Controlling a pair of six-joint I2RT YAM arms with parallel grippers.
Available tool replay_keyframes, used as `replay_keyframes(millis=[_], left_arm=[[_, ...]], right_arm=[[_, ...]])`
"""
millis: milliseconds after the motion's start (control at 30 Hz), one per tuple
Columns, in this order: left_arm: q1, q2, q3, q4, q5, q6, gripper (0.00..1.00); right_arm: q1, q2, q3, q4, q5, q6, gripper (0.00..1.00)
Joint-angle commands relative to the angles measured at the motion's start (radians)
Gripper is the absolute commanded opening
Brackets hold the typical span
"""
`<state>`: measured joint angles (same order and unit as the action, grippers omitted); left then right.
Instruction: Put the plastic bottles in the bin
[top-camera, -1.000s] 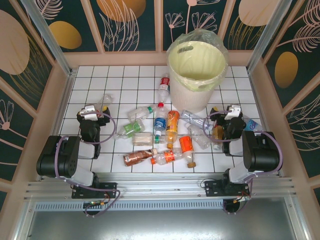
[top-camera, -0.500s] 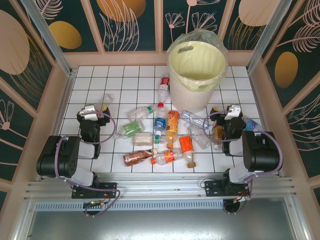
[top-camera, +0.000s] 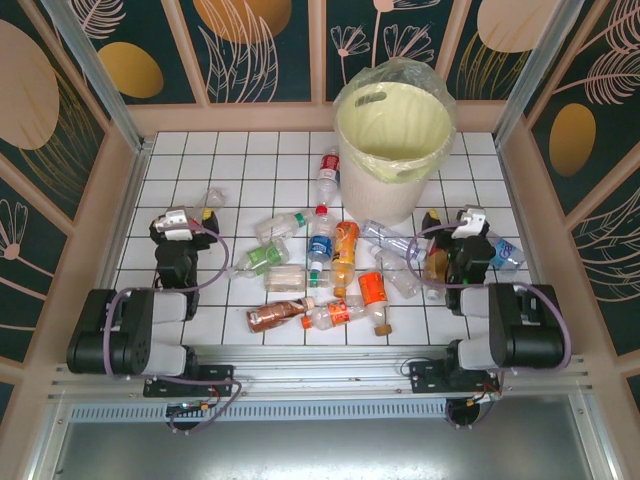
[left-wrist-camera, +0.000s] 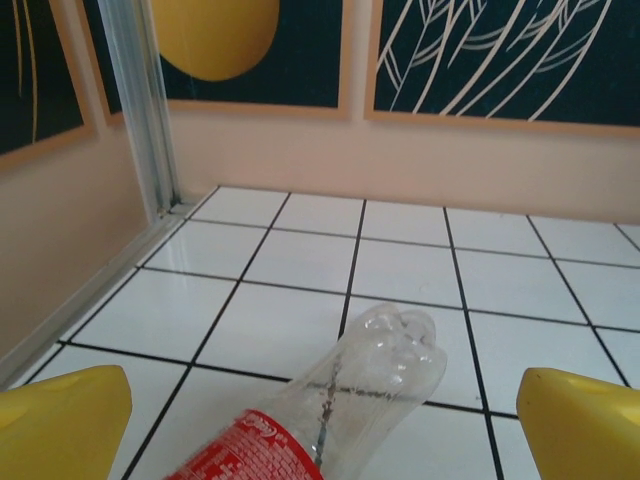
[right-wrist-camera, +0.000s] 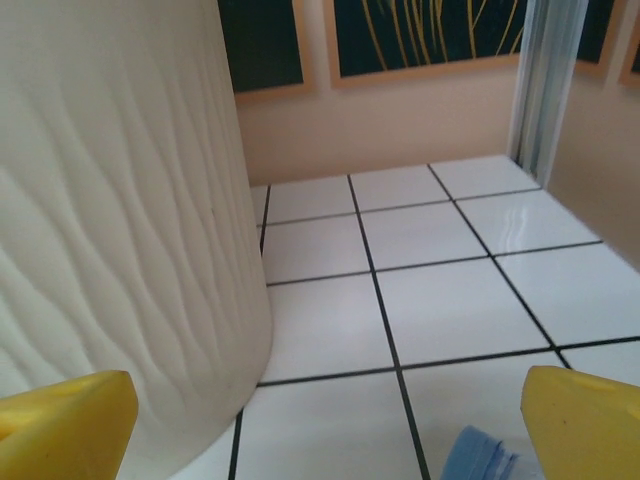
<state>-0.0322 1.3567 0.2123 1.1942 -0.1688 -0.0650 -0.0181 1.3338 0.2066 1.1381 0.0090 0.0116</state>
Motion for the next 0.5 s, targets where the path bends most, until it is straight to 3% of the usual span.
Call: replay_keyframes(millis=[0,100,267,467], left_arm=[[0.007,-0.087,0.002,-0.101,-0.009,-0.026,0.99],[0.007,-0.163,0.026,-0.215,-0.012,-0.088,0.98],[0.003,-0.247,0.113,-0.469,0.016,-0.224,0.99],[-0.012,-0.284,0.244,-0.696,0.282,-0.408,0.99]], right_arm=[[0.019,-0.096,-0.008,-0.093,0.048,-0.007,0.99],[0.055,-0.191,0.016,-0.247,0.111,0.014,0.99],[0.199,-0.356,0.095,-0.622,0.327,0.137,0.99],[0.326,-0.52,0.162,-0.965,0.37,0.353,0.99]])
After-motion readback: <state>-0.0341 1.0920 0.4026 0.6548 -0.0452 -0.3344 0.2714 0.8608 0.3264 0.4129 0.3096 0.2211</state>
